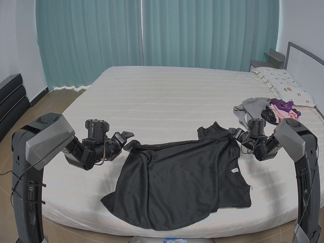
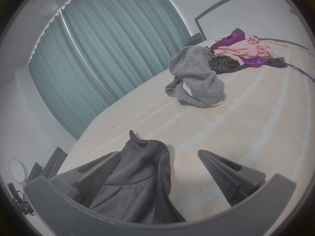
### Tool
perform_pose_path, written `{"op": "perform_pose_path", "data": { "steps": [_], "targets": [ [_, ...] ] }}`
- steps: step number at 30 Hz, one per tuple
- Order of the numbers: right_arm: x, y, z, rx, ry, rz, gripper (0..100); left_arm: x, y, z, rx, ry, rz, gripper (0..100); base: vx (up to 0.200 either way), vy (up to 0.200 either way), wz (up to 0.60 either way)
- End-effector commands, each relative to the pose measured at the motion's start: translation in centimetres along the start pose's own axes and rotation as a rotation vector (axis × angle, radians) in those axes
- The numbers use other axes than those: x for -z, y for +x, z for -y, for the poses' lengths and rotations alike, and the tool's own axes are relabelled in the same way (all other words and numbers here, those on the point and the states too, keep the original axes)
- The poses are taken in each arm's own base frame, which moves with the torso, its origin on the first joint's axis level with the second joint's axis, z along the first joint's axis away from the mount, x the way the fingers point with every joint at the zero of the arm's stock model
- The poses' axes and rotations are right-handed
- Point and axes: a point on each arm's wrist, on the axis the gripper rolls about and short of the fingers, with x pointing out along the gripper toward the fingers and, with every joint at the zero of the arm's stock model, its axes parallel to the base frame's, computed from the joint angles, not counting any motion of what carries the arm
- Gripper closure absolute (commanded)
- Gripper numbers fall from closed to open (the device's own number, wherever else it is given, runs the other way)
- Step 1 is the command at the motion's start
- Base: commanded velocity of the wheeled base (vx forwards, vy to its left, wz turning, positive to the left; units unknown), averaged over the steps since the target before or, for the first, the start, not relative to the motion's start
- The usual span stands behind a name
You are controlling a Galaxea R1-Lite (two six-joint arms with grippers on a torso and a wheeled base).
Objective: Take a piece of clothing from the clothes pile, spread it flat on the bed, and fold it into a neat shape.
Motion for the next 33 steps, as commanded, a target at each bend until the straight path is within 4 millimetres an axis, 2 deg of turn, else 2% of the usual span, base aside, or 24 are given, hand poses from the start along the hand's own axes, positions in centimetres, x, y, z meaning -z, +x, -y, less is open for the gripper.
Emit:
{"op": "perform_pose_path", "data": {
  "steps": [1, 13, 14, 15, 22, 27, 30, 33],
  "targets": [
    [-0.9, -1.5, -0.6, -0.013, 0.028, 0.013, 0, 2.1, 3.8, -0.8, -0.036, 0.1, -0.017, 0, 0.0, 0.0, 0.0],
    [0.4, -1.4, -1.2, -0.024, 0.019, -0.01, 0, 2.3, 6.1, -0.8, -0.029, 0.189, 0.014, 0, 0.0, 0.0, 0.0],
    [0.4, -1.4, -1.2, -0.024, 0.019, -0.01, 0, 2.3, 6.1, -0.8, -0.029, 0.189, 0.014, 100, 0.0, 0.0, 0.0],
    [0.6, -1.4, -1.2, -0.022, 0.018, -0.016, 0, 1.7, 6.9, -0.8, -0.031, 0.187, 0.021, 100, 0.0, 0.0, 0.0],
    [1.5, -1.0, -0.7, -0.012, 0.015, -0.035, 0, -0.1, 8.2, 0.2, -0.031, 0.189, 0.107, 100, 0.0, 0.0, 0.0],
    [2.3, -0.7, -0.7, -0.012, 0.011, -0.046, 0, -3.9, 9.0, 1.8, -0.005, 0.178, 0.312, 100, 0.0, 0.0, 0.0],
    [2.5, -0.5, -0.6, -0.009, 0.011, -0.048, 0, -5.3, 9.1, 2.1, 0.013, 0.172, 0.363, 100, 0.0, 0.0, 0.0],
    [2.6, -0.5, -0.8, -0.02, 0.006, -0.042, 0, -5.8, 9.4, 2.1, 0.024, 0.173, 0.382, 100, 0.0, 0.0, 0.0]
  ]
}}
